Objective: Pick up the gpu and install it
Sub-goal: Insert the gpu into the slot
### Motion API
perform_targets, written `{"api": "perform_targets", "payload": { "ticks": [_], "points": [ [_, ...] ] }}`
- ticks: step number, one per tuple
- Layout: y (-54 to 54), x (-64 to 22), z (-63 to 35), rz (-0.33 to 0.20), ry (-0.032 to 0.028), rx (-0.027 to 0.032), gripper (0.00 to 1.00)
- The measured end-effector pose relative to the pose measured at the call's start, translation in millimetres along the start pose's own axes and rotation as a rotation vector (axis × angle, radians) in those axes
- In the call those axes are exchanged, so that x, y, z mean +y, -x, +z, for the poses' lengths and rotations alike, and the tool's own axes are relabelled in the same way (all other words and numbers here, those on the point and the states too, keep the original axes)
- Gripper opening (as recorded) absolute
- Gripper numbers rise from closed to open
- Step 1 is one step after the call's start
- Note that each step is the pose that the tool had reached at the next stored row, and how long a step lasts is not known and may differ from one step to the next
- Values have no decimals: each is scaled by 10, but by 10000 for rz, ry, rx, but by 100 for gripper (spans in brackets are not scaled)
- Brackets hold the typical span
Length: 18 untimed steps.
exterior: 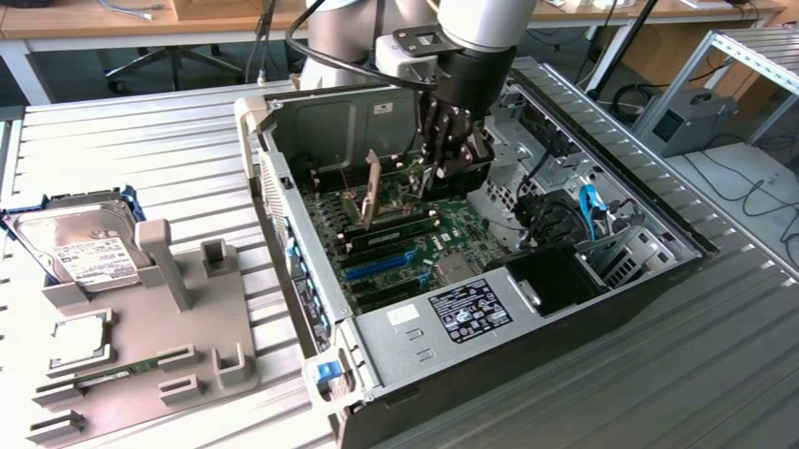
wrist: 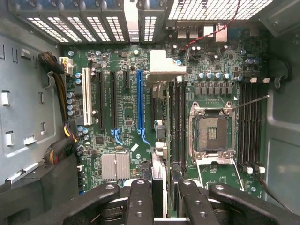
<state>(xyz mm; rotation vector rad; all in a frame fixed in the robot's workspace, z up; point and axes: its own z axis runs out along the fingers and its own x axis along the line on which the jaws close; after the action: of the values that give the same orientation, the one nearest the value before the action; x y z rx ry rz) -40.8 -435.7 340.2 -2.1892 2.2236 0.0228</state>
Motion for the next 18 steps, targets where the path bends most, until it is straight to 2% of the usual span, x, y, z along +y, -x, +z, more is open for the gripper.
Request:
{"api": "perform_targets", "payload": {
  "ticks": [18],
  "points": [
    [-17,7,38,2,0,0,26]
  ]
}}
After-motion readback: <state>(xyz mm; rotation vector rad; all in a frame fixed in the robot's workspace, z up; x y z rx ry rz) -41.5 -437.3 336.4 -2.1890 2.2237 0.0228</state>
